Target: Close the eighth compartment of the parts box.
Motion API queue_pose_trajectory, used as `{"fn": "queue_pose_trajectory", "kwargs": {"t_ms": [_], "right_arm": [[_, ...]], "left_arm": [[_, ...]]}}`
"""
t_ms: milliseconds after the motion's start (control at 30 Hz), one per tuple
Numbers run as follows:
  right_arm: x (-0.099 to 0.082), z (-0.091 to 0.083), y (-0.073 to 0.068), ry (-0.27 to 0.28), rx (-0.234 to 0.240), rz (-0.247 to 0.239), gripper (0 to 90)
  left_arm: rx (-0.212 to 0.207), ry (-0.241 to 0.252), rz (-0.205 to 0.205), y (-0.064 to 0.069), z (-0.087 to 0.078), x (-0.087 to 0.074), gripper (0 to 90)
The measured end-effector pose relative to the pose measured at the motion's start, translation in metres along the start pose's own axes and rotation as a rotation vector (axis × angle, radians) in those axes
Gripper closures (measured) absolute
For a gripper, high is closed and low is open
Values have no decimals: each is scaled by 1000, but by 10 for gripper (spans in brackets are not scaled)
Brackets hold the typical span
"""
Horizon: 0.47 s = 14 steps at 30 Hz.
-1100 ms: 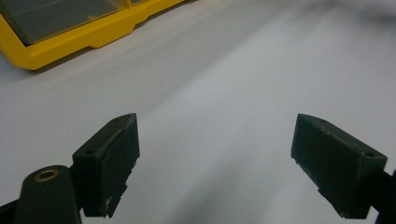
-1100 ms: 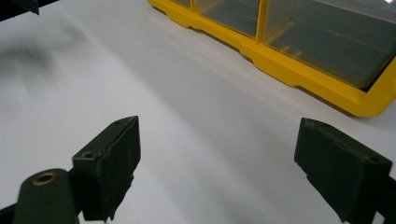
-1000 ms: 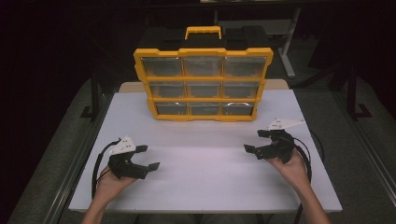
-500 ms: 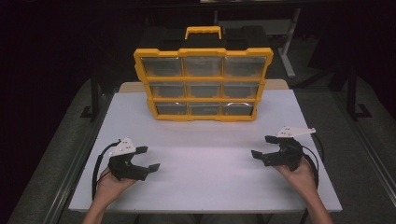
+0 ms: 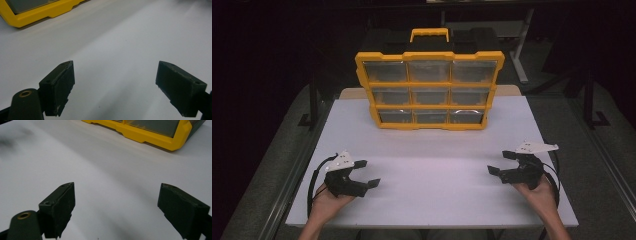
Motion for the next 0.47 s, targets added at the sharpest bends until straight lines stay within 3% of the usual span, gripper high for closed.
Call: {"fn": "queue_pose_trajectory", "kwargs": {"t_ms": [467], "right_arm": [[-8, -5, -2, 18, 8, 0, 138]], "left_arm": [[5, 11, -10, -2, 3, -4, 155]]}}
Point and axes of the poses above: each handheld gripper's, and its own axes: z roughly forward along the jaws, x roughly out of its top, y roughly to its right, the point moved 1 cm from there along z, roughly forward along the jaws, and after that the axes turned 1 degree about -y, right-handed, at the moved point
